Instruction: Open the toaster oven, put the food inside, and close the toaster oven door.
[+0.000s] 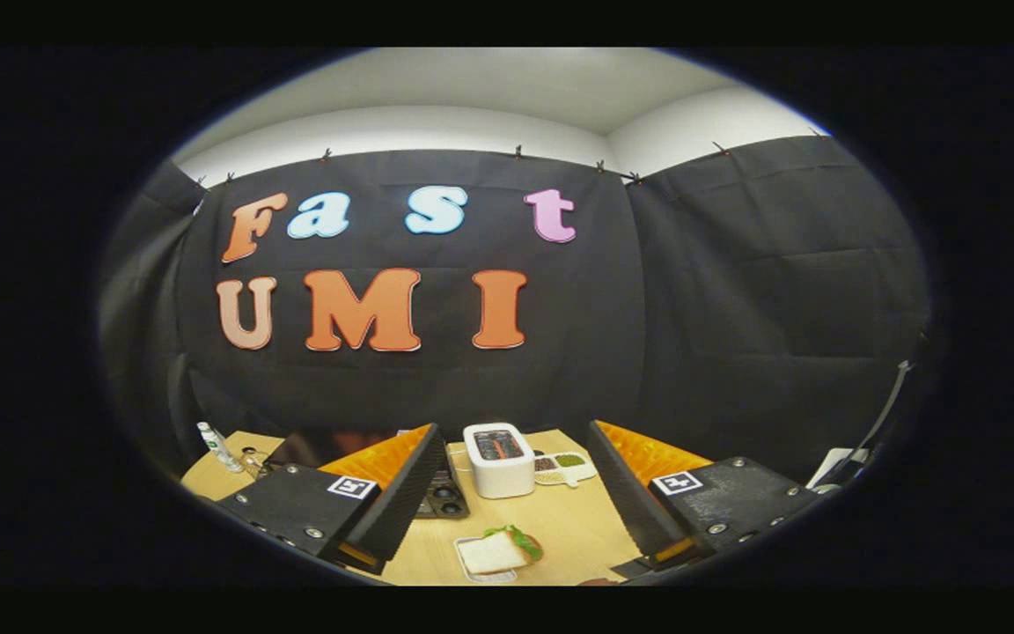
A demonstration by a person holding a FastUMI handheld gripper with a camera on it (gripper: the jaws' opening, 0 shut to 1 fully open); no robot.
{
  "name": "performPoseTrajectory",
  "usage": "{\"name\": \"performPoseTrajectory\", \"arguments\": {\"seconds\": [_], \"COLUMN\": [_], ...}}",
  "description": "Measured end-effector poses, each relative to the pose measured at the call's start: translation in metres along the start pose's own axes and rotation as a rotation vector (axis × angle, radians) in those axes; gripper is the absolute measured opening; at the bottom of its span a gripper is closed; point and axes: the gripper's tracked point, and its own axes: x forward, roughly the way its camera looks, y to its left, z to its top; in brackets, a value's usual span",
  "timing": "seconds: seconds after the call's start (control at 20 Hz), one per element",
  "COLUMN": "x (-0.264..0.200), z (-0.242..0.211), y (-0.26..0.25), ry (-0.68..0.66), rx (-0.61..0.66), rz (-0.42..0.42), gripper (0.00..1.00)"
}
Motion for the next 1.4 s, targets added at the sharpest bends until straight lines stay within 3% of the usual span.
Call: {"name": "performPoseTrajectory", "arguments": {"seconds": [0.2,0.4,0.55,0.85,1.2,1.4], "x": [0.010,0.042,0.071,0.111,0.152,0.155], "z": [-0.015,-0.035,-0.075,-0.138,-0.199,-0.200], "y": [0.025,0.080,0.131,0.203,0.236,0.241], "ry": [0.022,0.025,0.088,0.197,0.351,0.328], "rx": [0.009,0.066,0.100,0.014,-0.027,-0.083], "rz": [0.016,0.076,0.146,0.237,0.251,0.249], "gripper": [0.98,0.98,0.98,0.98,0.98,0.98]}}
